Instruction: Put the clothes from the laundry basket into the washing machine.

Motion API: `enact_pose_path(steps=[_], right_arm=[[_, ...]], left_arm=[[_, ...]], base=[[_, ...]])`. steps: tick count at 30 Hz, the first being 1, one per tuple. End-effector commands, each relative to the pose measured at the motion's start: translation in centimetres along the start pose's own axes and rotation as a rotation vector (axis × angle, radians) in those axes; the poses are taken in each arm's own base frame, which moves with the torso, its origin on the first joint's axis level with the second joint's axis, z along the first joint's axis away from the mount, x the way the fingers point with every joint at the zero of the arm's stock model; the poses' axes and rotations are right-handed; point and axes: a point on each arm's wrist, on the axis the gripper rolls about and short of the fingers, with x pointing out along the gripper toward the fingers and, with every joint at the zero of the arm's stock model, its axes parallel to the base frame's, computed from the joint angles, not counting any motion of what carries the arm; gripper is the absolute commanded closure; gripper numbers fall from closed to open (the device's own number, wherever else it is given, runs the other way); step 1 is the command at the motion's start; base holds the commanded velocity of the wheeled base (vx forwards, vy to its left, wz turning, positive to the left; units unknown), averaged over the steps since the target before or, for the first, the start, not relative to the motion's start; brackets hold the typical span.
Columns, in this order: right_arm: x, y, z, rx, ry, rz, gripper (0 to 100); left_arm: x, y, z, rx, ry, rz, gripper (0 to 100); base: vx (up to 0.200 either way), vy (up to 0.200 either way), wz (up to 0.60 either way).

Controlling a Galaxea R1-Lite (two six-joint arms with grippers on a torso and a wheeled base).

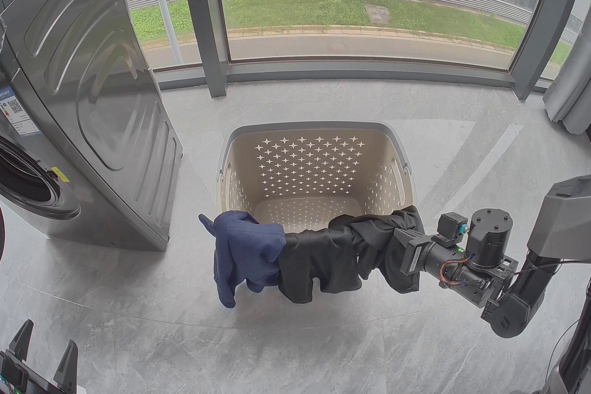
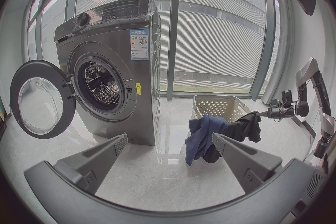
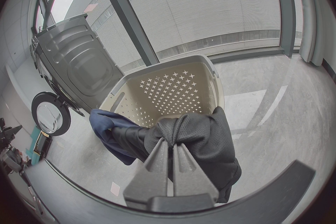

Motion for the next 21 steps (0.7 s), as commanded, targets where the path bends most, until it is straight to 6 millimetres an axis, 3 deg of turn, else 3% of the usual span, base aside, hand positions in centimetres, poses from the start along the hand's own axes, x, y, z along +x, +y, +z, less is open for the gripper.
enact_pose_path(steps=[1, 10, 21], right_arm=[[-2.4, 1.3, 3.3, 0.002, -0.114, 0.049, 100], [-6.3, 3.9, 6.9, 0.009, -0.255, 0.135, 100], [-7.9, 5.8, 8.7, 0.002, -0.342, 0.222, 100]], left_arm=[[0.0, 0.0, -0.5, -0.001, 0.001, 0.001, 0], [0.0, 0.0, -0.5, -0.001, 0.001, 0.001, 0], [0.0, 0.0, -0.5, -0.001, 0.001, 0.002, 0]], base=[[0.000, 0.000, 0.00], [0.000, 0.000, 0.00], [0.000, 0.000, 0.00]])
